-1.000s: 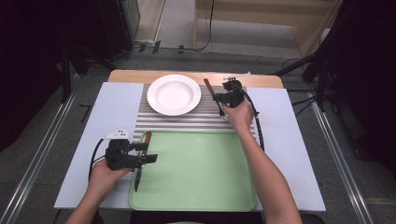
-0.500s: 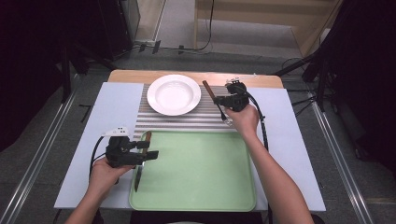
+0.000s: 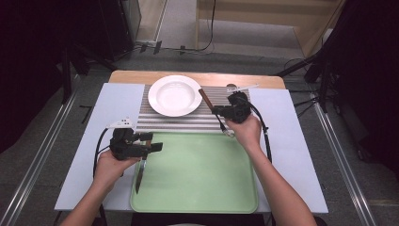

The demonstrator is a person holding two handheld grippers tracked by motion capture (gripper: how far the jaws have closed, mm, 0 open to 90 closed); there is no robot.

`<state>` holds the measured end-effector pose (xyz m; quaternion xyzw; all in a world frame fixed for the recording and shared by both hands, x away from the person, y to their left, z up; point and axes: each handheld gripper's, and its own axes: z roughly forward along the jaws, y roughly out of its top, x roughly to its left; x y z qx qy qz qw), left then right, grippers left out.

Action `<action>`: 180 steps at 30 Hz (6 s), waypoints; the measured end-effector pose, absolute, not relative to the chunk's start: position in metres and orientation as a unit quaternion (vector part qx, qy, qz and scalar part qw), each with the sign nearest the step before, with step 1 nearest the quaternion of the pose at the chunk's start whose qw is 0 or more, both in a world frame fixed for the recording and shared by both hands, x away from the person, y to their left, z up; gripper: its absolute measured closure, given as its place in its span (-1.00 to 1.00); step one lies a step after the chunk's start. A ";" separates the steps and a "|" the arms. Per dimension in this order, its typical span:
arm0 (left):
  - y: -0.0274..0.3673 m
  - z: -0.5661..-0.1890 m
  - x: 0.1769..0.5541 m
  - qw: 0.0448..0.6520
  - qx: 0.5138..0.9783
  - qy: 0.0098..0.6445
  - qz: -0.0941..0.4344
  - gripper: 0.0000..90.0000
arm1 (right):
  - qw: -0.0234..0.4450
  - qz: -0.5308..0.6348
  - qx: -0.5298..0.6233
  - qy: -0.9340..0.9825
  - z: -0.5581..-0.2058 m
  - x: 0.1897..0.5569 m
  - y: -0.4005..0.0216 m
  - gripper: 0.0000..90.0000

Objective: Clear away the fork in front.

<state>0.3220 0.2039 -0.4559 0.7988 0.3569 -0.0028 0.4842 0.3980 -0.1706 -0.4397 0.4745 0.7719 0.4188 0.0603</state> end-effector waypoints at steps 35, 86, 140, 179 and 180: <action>0.156 -0.425 0.349 0.476 0.807 0.350 0.007 -0.31 | 0.067 0.472 0.439 0.762 -0.465 0.333 -0.135 0.70; 0.108 -0.423 0.381 0.479 0.768 0.425 0.001 -0.12 | 0.112 0.553 0.429 0.705 -0.486 0.306 -0.114 0.69; 0.114 -0.416 0.379 0.529 0.744 0.397 -0.090 0.77 | 0.099 0.545 0.353 0.755 -0.477 0.312 -0.119 -0.11; 0.175 -0.395 0.347 0.468 0.789 0.376 -0.134 0.78 | 0.063 0.524 0.340 0.779 -0.469 0.300 -0.164 -0.44; 0.177 -0.394 0.346 0.465 0.791 0.374 -0.135 0.78 | 0.065 0.523 0.340 0.779 -0.470 0.299 -0.166 -0.44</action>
